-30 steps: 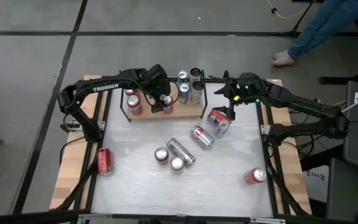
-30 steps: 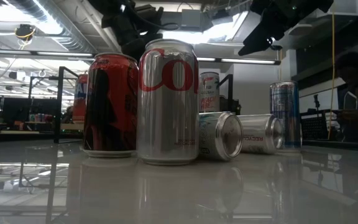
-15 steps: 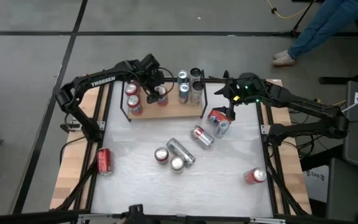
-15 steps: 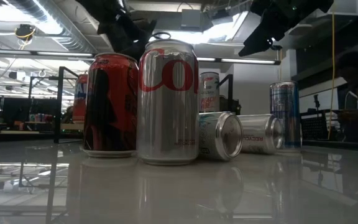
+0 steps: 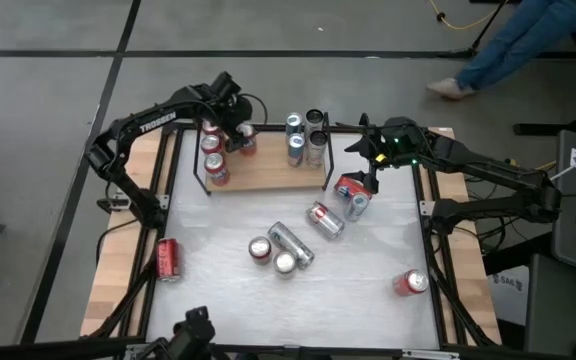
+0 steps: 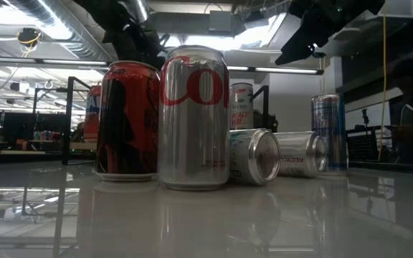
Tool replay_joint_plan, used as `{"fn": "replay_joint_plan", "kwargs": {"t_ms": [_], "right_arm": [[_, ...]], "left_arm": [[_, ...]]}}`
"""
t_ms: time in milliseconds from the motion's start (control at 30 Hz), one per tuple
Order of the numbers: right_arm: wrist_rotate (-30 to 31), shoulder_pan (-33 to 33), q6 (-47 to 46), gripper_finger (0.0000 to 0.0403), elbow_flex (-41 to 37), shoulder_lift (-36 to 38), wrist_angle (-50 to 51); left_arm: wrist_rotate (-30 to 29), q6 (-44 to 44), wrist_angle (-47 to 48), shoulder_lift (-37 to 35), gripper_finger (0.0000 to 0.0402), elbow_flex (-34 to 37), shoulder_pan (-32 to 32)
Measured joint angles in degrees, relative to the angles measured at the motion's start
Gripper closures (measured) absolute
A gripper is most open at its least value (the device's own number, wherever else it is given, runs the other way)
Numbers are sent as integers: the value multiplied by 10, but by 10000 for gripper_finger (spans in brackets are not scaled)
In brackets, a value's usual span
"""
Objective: Place canned beverage on shelf
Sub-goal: Put the red soda can on the shelf
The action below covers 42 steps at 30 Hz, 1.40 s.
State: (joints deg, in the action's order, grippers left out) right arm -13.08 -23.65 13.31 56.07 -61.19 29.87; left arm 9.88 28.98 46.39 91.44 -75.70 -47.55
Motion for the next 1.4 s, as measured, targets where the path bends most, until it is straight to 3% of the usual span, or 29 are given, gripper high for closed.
{"fn": "replay_joint_plan", "kwargs": {"t_ms": [333,1033,1400], "right_arm": [[0,0,0,49,0,0,0],[0,0,0,49,0,0,0],[0,0,0,49,0,0,0]], "left_arm": [[-50,14,15,-25,129,1,-29],[-27,-16,2,-38,128,34,-33],[-61,-18,-1,-38,87,35,-33]]}}
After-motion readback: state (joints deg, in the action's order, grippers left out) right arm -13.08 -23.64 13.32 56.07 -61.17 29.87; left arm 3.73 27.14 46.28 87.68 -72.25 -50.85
